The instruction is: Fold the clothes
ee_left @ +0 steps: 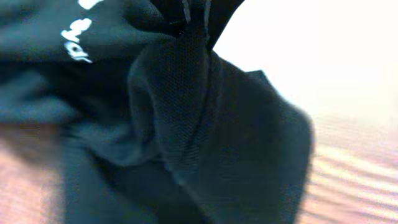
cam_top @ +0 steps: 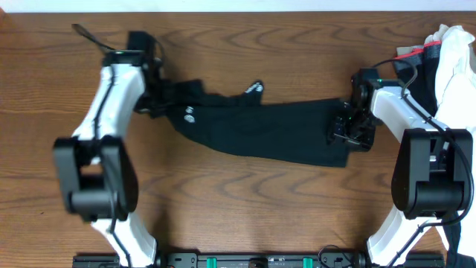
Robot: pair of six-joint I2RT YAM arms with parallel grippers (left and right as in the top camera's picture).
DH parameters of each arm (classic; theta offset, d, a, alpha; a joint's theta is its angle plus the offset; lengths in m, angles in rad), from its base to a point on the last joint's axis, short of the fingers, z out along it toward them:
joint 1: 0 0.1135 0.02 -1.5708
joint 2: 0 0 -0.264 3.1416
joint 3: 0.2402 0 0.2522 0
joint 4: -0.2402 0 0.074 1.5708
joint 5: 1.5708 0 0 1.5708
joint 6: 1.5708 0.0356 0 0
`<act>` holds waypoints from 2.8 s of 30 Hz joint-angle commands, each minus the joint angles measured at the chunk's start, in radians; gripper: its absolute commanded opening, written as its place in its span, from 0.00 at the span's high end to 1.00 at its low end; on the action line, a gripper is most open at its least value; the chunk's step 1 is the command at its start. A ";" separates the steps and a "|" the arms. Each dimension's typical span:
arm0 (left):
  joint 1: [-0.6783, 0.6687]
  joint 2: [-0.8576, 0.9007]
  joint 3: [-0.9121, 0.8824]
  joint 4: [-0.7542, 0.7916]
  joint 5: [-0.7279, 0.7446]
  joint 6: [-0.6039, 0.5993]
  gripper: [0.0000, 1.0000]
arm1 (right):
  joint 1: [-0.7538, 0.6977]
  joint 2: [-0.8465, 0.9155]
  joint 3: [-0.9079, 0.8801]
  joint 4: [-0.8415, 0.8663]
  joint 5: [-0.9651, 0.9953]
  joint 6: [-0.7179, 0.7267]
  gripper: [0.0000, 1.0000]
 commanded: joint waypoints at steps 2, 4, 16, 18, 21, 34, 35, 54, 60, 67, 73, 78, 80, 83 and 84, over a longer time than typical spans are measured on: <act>0.053 -0.148 0.007 -0.029 -0.088 -0.059 0.94 | 0.007 0.009 -0.066 0.094 -0.063 0.003 0.70; 0.069 -0.209 0.007 -0.047 -0.089 -0.059 0.94 | 0.007 0.009 -0.079 0.125 -0.112 -0.035 0.90; 0.081 -0.404 0.007 -0.115 -0.089 -0.054 0.94 | 0.008 -0.126 -0.067 0.130 -0.360 -0.233 0.99; 0.081 -0.403 0.007 -0.136 -0.089 -0.054 0.94 | 0.008 -0.159 -0.067 0.147 -0.380 -0.233 0.94; 0.081 -0.403 0.007 -0.159 -0.089 -0.054 0.89 | 0.009 -0.179 -0.067 0.213 -0.472 -0.232 0.67; 0.081 -0.403 0.007 -0.206 -0.088 -0.055 0.34 | 0.200 -0.055 -0.068 0.672 -0.323 0.023 0.56; 0.081 -0.403 0.007 -0.211 -0.087 -0.055 0.34 | 0.213 -0.039 -0.068 0.698 -0.311 0.029 0.57; 0.081 -0.403 0.007 -0.257 -0.088 -0.055 0.32 | 0.222 0.087 -0.067 0.840 -0.228 0.097 0.57; 0.081 -0.403 0.007 -0.259 -0.088 -0.055 0.32 | 0.245 0.135 -0.067 0.894 -0.276 0.101 0.65; 0.081 -0.403 0.007 -0.259 -0.088 -0.055 0.32 | 0.220 0.069 -0.067 0.922 -0.399 0.100 0.99; 0.081 -0.403 0.007 -0.260 -0.088 -0.055 0.31 | 0.161 -0.180 -0.067 0.742 -0.530 -0.022 0.99; 0.081 -0.403 0.007 -0.291 -0.089 -0.055 0.31 | 0.157 -0.447 -0.067 0.465 -0.554 -0.213 0.99; 0.081 -0.403 0.007 -0.309 -0.089 -0.055 0.30 | 0.160 -0.536 -0.067 0.341 -0.544 -0.277 0.99; 0.081 -0.403 0.007 -0.338 -0.089 -0.055 0.30 | 0.162 -0.654 -0.067 0.131 -0.472 -0.327 0.99; 0.081 -0.403 0.007 -0.346 -0.089 -0.055 0.31 | 0.163 -0.698 -0.067 0.049 -0.430 -0.351 0.99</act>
